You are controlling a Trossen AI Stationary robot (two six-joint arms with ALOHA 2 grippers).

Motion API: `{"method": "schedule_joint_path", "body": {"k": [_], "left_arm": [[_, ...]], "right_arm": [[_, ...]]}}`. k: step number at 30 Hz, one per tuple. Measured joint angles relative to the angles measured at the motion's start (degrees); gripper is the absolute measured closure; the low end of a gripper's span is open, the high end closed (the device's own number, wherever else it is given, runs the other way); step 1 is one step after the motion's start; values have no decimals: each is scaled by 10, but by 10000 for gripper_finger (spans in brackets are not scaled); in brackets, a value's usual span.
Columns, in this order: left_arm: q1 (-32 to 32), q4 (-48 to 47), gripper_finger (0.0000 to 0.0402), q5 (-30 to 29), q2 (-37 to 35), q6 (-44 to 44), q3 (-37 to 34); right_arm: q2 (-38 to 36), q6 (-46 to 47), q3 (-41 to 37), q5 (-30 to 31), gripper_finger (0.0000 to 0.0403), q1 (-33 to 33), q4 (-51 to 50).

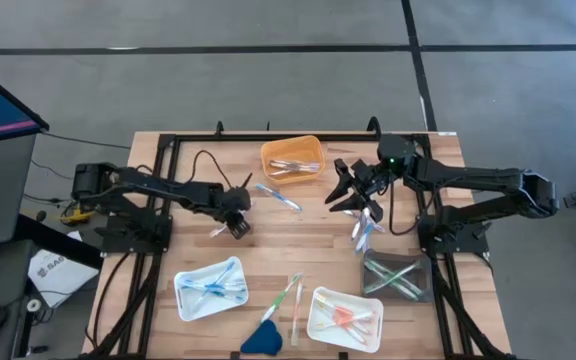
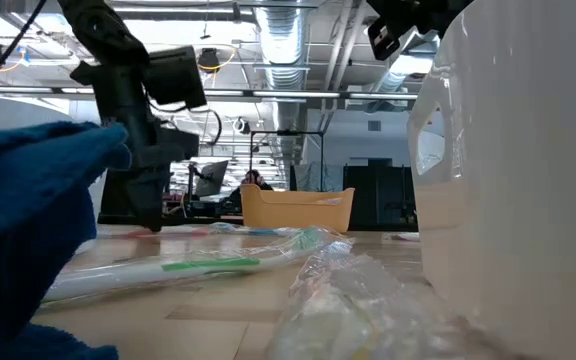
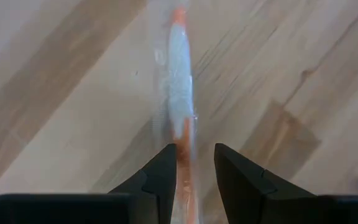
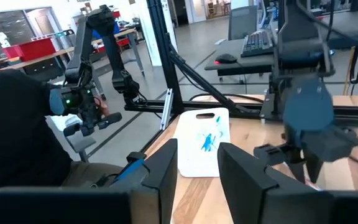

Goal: Pick & Place Toothbrushes
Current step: Put the orange toothbrush into the right white bin

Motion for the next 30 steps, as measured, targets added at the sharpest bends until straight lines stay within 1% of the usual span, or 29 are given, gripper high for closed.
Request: {"method": "schedule_joint_path", "body": {"k": [6,9,12,15,16,19,22,24,27,30], "left_arm": [[0,-2,298,1,26,0,2],[0,-5,305,2,35,0,3],[0,-5,332,3,36,0,2],[0,-4,378,7,36,2,2],[0,-5,386,7,36,2,2],[-1,-5,388,6,35,2,2],[-3,-3,393,4,16,3,2],[-3,-19,394,12,-5,4,2],[-3,-4,394,32,-43,14,14],[-5,-8,394,60,-69,23,21]], "right_arm": [[0,-3,0,0,294,0,0],[0,-5,0,0,294,0,0],[0,-5,0,0,294,0,-1],[0,-5,0,0,294,1,-5],[0,-5,0,0,294,2,-11],[0,-16,0,1,294,7,-31],[10,-34,0,7,294,19,-36],[22,-36,0,9,294,27,-40],[51,-36,0,35,294,42,-37],[85,-36,0,68,294,53,-28]]}}
